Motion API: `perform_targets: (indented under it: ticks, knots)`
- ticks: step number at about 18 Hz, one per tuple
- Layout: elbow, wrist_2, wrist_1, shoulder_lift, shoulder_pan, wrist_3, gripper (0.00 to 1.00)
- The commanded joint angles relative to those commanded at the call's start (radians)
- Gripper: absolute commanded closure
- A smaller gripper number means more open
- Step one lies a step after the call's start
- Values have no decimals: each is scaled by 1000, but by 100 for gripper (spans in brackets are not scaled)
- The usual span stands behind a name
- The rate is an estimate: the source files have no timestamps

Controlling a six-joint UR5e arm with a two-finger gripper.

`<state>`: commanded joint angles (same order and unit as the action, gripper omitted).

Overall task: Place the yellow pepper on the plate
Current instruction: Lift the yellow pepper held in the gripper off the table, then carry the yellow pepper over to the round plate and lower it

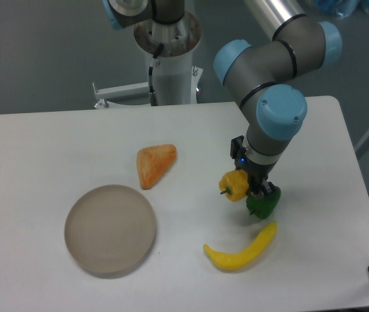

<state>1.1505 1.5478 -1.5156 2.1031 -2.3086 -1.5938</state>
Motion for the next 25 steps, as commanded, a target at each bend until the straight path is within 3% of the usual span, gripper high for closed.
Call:
perform_targets:
  ticks: [7,12,14,18,25]
  knots:
    - [18,-15,0,0,8,27,96]
    - [74,-49,2,-26,116,222,97]
    - [75,-64,61,-14,173,315,97]
    - [139,-75,152,-12,239,396,97]
    - [132,-75,161,12,333,520,95]
